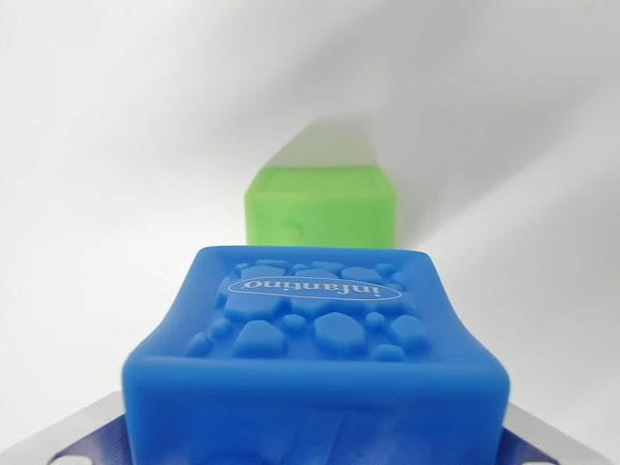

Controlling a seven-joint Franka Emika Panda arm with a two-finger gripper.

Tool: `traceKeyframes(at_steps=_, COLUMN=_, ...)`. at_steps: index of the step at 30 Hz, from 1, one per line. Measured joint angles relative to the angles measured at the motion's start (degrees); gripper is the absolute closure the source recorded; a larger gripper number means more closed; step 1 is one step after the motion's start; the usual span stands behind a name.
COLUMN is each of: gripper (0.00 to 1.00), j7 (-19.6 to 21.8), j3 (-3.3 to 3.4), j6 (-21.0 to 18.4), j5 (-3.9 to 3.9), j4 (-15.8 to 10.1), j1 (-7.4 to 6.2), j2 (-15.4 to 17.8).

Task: Stack cube

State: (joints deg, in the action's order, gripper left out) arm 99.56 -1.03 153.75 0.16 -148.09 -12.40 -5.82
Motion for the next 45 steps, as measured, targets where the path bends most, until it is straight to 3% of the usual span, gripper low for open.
traceKeyframes(at_steps=19, gripper=1.00, j7=0.19, j3=0.11, j6=6.47, j5=-0.31, j4=0.26, j1=-0.03, j2=-6.87)
traceKeyframes(at_steps=34, gripper=1.00, j7=0.22, j3=0.24, j6=8.35, j5=-0.35, j4=0.57, j1=-0.13, j2=-9.03)
traceKeyframes(at_steps=35, gripper=0.00, j7=0.22, j3=0.25, j6=8.38, j5=-0.35, j4=0.57, j1=-0.13, j2=-9.04)
traceKeyframes(at_steps=45, gripper=0.00, j7=0.22, j3=0.26, j6=8.40, j5=-0.35, j4=0.60, j1=-0.14, j2=-9.04)
